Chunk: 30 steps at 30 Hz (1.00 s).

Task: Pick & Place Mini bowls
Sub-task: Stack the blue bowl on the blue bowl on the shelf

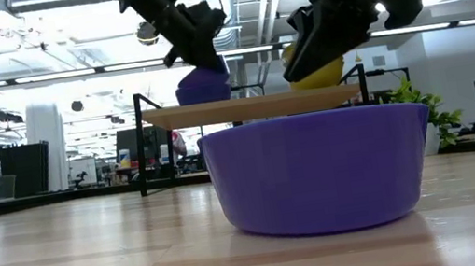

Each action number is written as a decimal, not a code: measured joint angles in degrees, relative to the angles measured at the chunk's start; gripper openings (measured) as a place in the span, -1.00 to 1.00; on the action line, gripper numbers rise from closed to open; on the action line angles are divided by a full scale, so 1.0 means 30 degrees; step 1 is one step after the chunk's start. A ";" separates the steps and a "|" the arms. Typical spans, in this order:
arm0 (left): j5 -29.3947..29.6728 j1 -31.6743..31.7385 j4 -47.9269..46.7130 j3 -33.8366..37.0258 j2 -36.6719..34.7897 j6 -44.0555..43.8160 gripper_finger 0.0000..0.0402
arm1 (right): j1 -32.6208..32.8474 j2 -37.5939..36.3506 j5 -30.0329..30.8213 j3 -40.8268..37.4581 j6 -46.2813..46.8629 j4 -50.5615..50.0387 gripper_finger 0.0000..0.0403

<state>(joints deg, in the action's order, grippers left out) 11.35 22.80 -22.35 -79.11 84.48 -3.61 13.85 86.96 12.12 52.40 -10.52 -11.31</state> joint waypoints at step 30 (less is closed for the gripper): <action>0.0855 -0.0710 -0.1559 0.0029 -0.0915 0.0041 -0.73 | 0.0036 0.0000 -0.0025 0.0007 0.0015 -0.0025 -0.62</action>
<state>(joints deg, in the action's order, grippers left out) 13.91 20.67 -27.03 -79.02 81.73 -3.49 13.96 86.96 12.05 52.42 -10.48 -11.39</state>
